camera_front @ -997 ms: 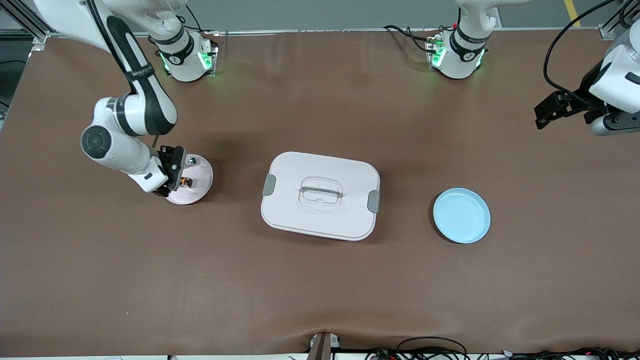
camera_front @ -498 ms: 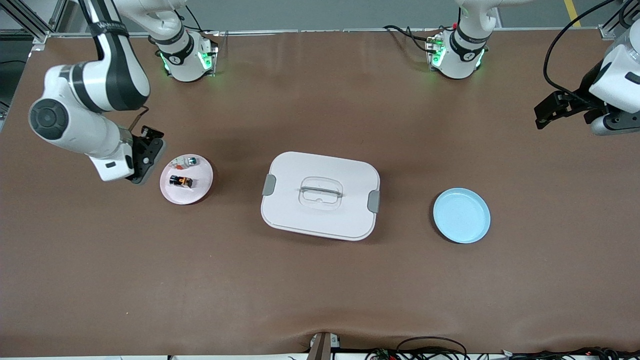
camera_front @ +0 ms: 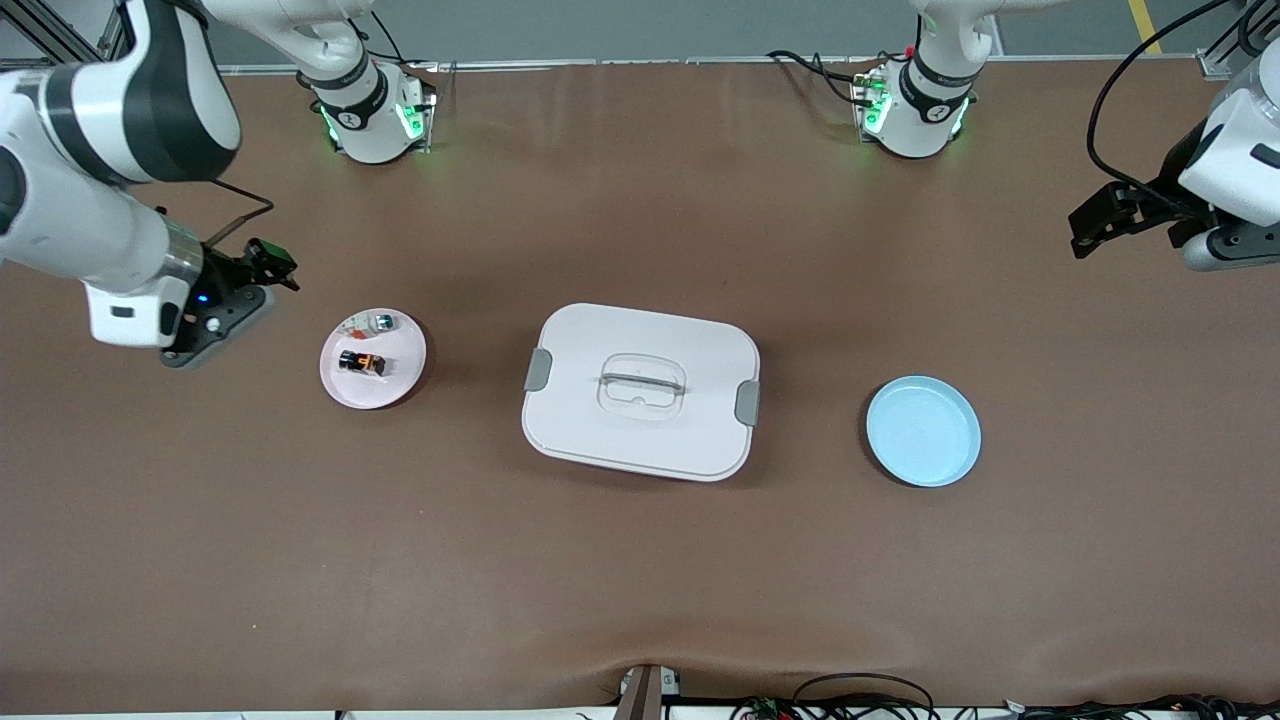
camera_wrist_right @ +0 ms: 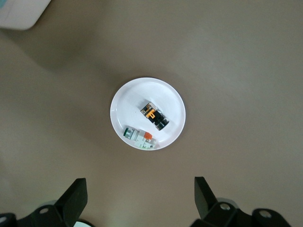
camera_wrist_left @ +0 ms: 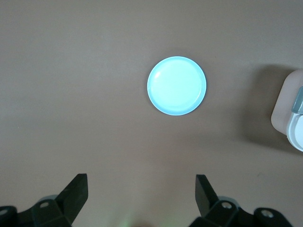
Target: Transfer orange switch to right arm and place
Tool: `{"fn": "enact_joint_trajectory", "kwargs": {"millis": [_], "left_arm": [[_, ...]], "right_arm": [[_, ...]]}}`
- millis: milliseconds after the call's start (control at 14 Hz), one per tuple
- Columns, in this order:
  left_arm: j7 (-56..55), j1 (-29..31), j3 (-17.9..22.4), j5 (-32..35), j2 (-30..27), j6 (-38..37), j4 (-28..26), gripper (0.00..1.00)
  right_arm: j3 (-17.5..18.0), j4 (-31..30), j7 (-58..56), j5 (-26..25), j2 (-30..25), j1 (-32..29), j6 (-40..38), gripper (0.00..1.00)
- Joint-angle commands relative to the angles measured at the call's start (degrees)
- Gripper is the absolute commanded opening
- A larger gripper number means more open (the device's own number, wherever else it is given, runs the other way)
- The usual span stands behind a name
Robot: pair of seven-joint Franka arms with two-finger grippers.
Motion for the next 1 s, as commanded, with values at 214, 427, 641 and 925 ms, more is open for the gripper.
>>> {"fn": "enact_joint_trajectory", "kwargs": {"millis": [214, 427, 641, 925], "left_arm": [[1.14, 0.14, 0.09, -0.93, -1.54, 0.56, -0.91, 1.00], [1.23, 0.14, 0.09, -0.93, -1.45, 0.56, -0.82, 1.00], [1.23, 0.14, 0.09, -0.93, -1.45, 0.56, -0.82, 1.00], [1.23, 0.14, 0.09, -0.84, -1.36, 0.56, -0.82, 1.00]], "right_arm": [[0.62, 6.77, 9.71, -1.20, -0.61, -4.03, -6.13, 1.00], [0.71, 12.75, 12.42, -1.03, 0.00, -8.07, -9.81, 1.00], [0.71, 16.27, 13.14, -0.85, 0.53, -9.84, -11.49, 1.00], [0.80, 20.14, 13.23, -0.24, 1.85, -9.84, -12.90, 1.00]]}}
